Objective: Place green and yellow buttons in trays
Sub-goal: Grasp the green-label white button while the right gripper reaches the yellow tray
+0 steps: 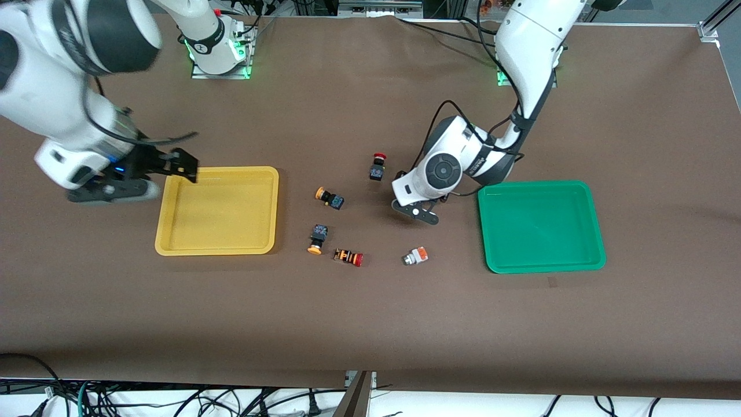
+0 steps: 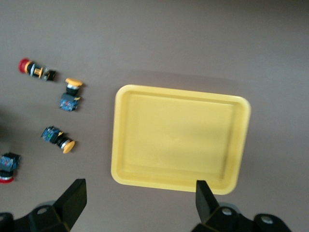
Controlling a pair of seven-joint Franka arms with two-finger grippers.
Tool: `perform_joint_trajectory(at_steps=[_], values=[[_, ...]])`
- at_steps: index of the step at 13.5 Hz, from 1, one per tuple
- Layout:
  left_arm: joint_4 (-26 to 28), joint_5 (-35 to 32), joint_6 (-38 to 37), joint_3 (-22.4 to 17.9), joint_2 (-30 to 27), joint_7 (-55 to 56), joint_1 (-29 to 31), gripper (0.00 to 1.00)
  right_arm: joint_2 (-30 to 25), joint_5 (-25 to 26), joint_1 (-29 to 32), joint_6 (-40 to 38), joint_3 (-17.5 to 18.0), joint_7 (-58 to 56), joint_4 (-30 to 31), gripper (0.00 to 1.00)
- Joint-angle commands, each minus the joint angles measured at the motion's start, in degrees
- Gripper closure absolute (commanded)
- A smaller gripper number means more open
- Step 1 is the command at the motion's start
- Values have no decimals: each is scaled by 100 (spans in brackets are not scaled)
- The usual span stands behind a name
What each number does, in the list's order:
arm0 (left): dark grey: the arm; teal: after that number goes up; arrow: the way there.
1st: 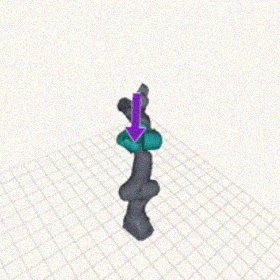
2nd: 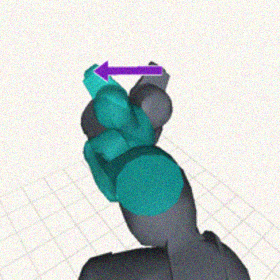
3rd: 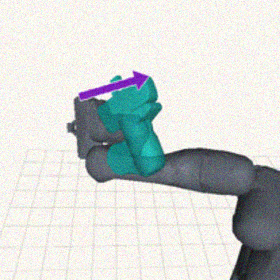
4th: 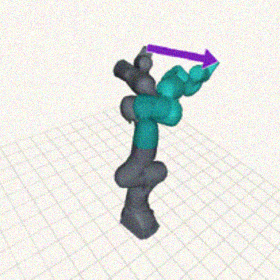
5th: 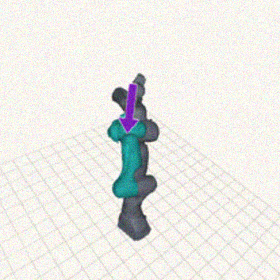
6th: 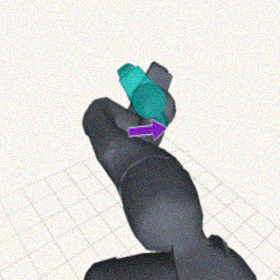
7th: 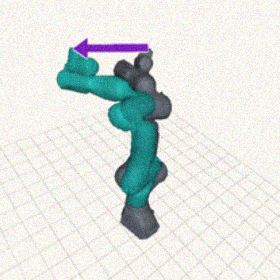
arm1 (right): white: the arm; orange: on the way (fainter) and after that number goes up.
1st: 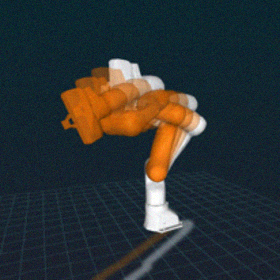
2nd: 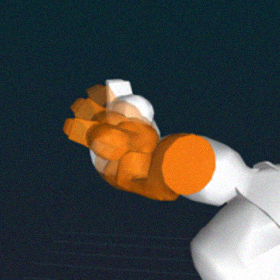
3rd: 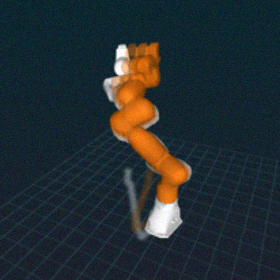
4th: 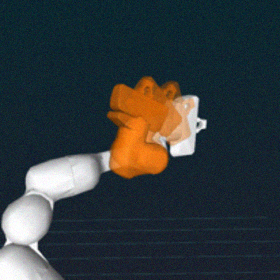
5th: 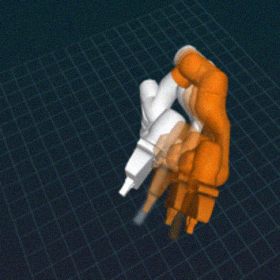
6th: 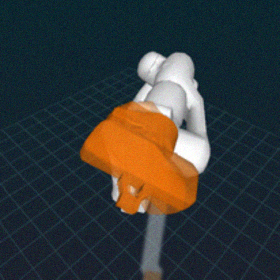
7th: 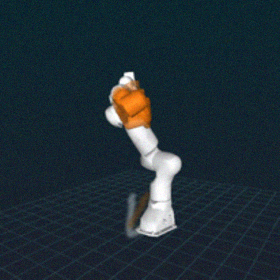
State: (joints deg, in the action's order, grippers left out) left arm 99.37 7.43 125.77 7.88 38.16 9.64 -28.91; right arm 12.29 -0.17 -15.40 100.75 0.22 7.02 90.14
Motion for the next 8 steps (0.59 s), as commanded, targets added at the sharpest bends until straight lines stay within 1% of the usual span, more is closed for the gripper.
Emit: perform_joint_trajectory(at_steps=[1, 2, 3, 4, 5, 7, 8], values=[[74, -424, 105, -68, -37, 126, -88, 41, 490, 455, -306, -30, -14, 1, -137, 0], [65, -487, 105, -68, -46, 135, -132, 69, 772, 474, -419, -56, -14, 53, -137, 0], [56, -566, 96, -68, -54, 83, -124, 89, 792, 483, -420, 22, -22, -34, -129, 0], [48, -636, 79, -68, -81, 74, -132, 98, 792, 448, -403, 32, -31, 18, -137, 0], [21, -698, 27, -68, -107, 82, -211, 100, 792, 474, -429, 32, -31, 36, -146, 0], [-14, -1057, -244, -59, -247, 82, -212, 100, 845, 396, -394, 84, -31, 71, -338, 0], [-75, -1085, -455, -76, -387, 39, -168, 100, 906, 134, -403, 128, -23, 106, -435, 0]])
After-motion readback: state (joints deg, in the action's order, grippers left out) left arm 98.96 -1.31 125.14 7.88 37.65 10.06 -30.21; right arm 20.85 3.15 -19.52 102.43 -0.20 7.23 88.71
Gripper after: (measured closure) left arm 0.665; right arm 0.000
